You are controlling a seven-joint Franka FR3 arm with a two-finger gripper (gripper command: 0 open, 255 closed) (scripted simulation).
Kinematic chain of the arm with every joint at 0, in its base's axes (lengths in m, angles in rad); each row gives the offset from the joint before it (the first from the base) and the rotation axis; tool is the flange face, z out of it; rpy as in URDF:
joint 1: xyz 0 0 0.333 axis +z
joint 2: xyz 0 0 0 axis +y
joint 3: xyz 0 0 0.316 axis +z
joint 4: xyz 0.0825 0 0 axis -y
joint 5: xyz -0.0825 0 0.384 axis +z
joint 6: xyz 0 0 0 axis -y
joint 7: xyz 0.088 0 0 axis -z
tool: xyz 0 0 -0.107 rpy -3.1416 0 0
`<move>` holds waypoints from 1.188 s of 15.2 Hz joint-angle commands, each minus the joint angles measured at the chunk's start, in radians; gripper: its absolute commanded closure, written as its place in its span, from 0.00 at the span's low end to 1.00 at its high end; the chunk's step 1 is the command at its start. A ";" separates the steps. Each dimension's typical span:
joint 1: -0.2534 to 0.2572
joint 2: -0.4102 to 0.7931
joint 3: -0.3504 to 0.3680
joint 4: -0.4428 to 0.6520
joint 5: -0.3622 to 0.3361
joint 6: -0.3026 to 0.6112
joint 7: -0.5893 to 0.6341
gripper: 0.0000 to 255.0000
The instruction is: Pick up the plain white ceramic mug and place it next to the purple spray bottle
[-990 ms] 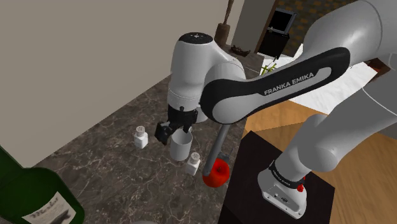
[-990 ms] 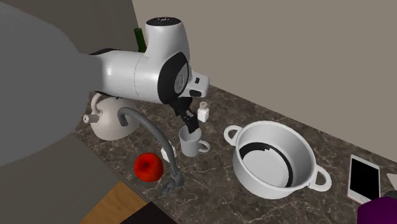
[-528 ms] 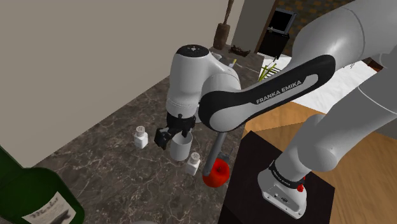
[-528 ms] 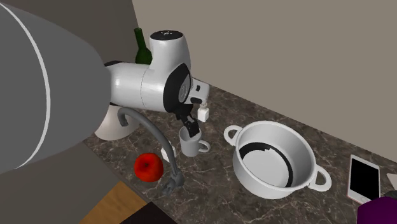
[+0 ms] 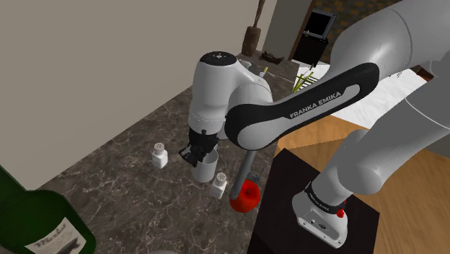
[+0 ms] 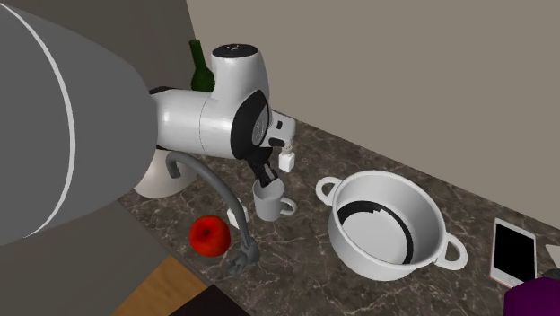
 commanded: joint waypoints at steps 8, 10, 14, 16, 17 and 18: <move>0.001 -0.010 -0.003 0.006 0.006 -0.014 -0.005 1.00; 0.004 -0.028 -0.008 0.020 0.018 -0.043 -0.015 1.00; 0.008 -0.060 -0.018 0.049 0.036 -0.101 -0.032 1.00; 0.009 -0.074 -0.024 0.065 0.044 -0.129 -0.039 1.00; 0.010 -0.081 -0.027 0.073 0.047 -0.143 -0.042 1.00; 0.011 -0.087 -0.029 0.082 0.050 -0.158 -0.045 1.00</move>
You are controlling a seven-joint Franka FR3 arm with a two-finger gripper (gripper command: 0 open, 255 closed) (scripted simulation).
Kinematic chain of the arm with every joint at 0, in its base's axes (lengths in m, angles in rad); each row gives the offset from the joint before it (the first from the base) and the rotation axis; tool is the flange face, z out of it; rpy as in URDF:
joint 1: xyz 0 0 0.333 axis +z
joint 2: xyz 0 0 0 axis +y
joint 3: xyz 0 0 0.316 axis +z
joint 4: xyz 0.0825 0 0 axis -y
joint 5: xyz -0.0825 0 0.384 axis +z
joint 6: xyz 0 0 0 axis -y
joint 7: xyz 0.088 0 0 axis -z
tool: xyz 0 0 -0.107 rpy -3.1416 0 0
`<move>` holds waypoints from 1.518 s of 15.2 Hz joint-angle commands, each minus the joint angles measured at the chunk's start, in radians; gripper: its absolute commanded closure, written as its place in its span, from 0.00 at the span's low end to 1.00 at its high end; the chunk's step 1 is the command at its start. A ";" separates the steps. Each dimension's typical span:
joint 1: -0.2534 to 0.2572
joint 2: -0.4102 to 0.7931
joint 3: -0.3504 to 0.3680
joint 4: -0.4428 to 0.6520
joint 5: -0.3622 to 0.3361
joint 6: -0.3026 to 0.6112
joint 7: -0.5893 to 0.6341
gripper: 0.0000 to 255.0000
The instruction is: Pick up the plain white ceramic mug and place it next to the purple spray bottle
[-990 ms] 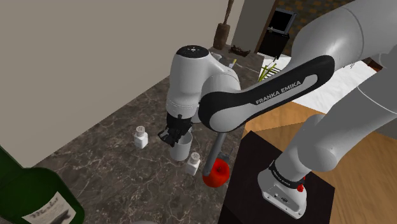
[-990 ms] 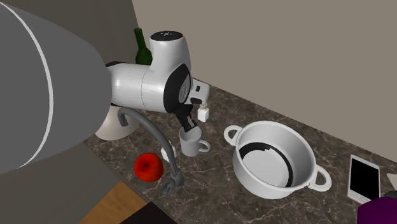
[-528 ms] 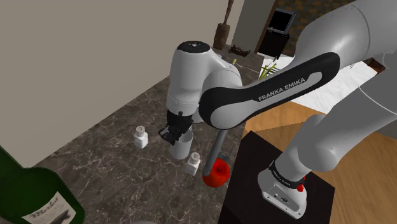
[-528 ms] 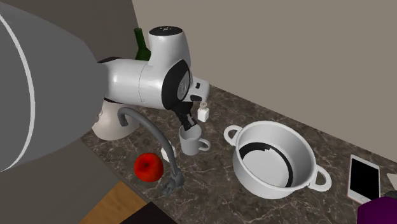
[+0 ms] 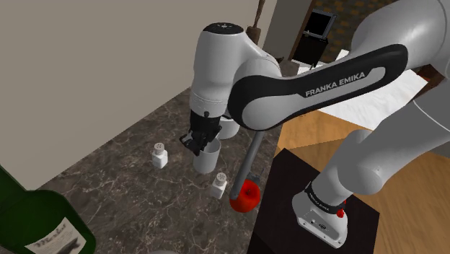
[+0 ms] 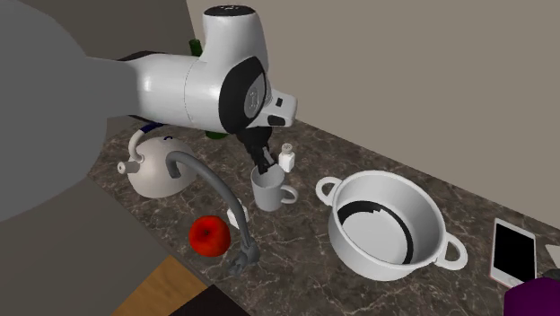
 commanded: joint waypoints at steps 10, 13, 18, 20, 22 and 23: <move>0.003 -0.056 -0.027 0.105 0.021 -0.156 -0.025 1.00; 0.003 -0.065 -0.034 0.138 0.022 -0.197 -0.029 1.00; 0.002 -0.076 -0.043 0.196 0.023 -0.265 -0.033 1.00; 0.001 -0.078 -0.046 0.221 0.023 -0.292 -0.035 1.00; 0.000 -0.079 -0.049 0.246 0.022 -0.319 -0.036 1.00; -0.001 -0.080 -0.051 0.259 0.021 -0.332 -0.036 1.00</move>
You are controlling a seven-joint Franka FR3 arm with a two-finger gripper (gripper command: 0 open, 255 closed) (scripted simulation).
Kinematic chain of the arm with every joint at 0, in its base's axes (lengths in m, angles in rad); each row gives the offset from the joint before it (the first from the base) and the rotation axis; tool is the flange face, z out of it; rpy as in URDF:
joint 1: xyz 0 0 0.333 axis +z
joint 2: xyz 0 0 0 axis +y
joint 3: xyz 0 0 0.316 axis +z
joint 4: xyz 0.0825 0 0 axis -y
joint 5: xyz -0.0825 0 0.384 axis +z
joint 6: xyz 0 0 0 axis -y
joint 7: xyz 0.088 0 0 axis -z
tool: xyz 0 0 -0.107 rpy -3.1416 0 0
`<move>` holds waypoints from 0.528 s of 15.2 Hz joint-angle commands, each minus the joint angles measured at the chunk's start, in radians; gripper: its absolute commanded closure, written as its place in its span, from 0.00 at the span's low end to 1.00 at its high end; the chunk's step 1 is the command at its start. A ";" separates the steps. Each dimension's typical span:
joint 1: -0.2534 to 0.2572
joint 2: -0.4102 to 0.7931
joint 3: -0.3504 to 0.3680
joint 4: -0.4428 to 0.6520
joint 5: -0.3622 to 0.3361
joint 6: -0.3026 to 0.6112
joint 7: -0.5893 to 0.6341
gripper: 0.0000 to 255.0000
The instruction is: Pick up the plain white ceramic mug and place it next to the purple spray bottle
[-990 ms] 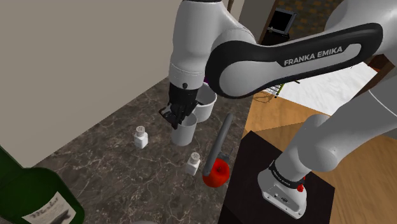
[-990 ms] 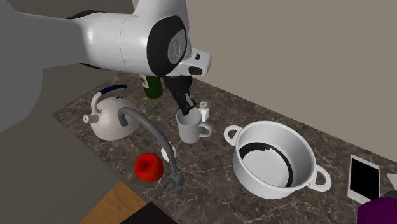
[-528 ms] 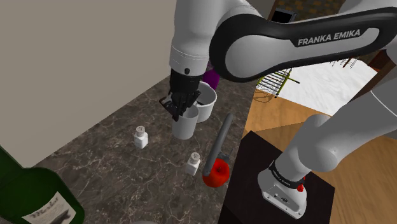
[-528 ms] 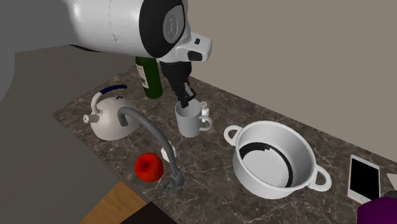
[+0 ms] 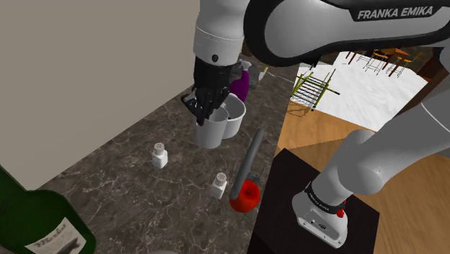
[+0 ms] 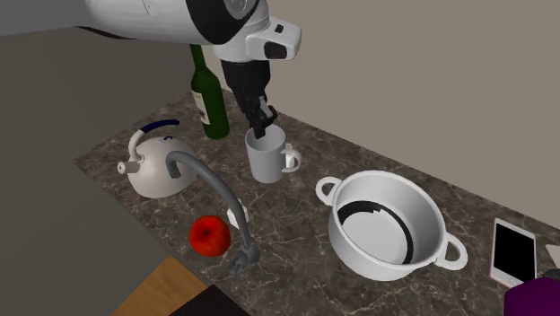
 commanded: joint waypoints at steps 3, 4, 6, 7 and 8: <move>-0.003 0.001 -0.005 0.058 -0.003 -0.058 0.000 1.00; -0.003 0.001 -0.006 0.072 -0.004 -0.071 0.000 1.00; -0.005 0.003 -0.008 0.101 -0.006 -0.098 0.000 1.00; -0.006 0.005 -0.009 0.115 -0.007 -0.111 0.000 1.00; -0.006 0.007 -0.010 0.130 -0.008 -0.124 0.001 1.00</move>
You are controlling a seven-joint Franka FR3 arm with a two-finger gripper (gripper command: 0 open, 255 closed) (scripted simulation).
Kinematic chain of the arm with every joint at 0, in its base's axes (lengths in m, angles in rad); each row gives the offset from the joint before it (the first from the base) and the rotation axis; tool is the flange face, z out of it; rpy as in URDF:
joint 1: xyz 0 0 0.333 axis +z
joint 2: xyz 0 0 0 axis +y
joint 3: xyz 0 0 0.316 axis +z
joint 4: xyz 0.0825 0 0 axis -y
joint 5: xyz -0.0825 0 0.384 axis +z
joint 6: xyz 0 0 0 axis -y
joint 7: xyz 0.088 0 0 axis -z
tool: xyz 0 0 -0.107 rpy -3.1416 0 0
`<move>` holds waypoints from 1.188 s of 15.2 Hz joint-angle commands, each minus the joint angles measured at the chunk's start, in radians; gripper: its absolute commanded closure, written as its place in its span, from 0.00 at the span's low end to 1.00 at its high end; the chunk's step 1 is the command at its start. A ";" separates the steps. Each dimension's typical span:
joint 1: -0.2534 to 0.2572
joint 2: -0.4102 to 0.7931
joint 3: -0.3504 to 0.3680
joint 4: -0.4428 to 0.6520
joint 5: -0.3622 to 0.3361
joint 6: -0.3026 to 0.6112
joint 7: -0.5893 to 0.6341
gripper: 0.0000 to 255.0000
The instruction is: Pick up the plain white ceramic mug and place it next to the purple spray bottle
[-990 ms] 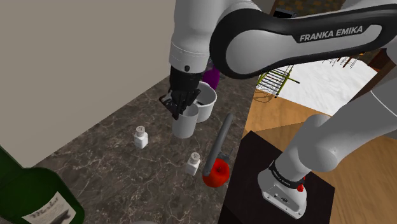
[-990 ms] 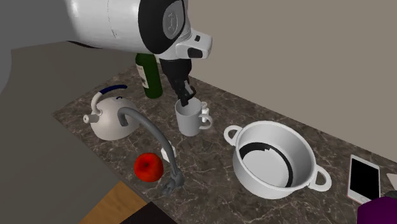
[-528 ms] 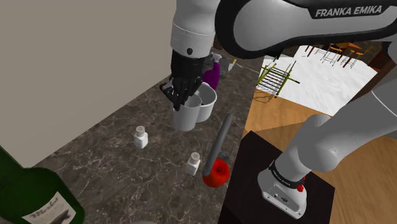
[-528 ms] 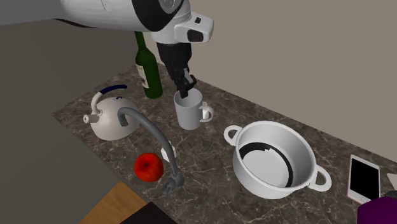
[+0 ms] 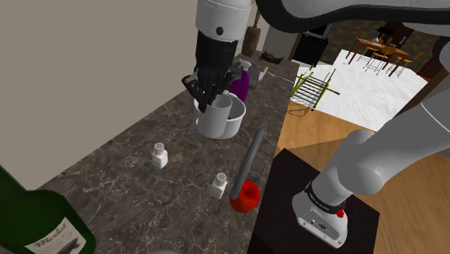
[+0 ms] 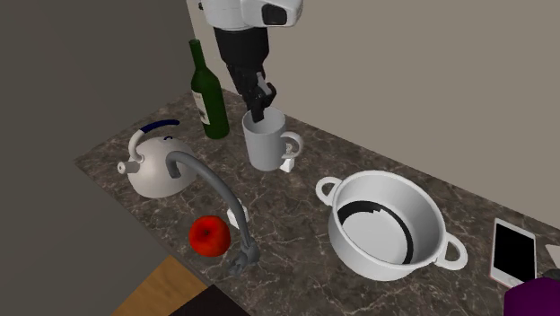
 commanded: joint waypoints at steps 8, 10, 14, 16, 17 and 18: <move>-0.008 0.028 -0.002 0.147 -0.016 -0.122 0.007 1.00; -0.010 0.036 -0.002 0.182 -0.020 -0.150 0.009 1.00; -0.013 0.056 0.001 0.255 -0.029 -0.205 0.015 1.00; -0.015 0.068 0.003 0.294 -0.035 -0.233 0.019 1.00; -0.015 0.075 0.004 0.314 -0.038 -0.247 0.021 1.00; -0.016 0.080 0.006 0.330 -0.040 -0.258 0.023 1.00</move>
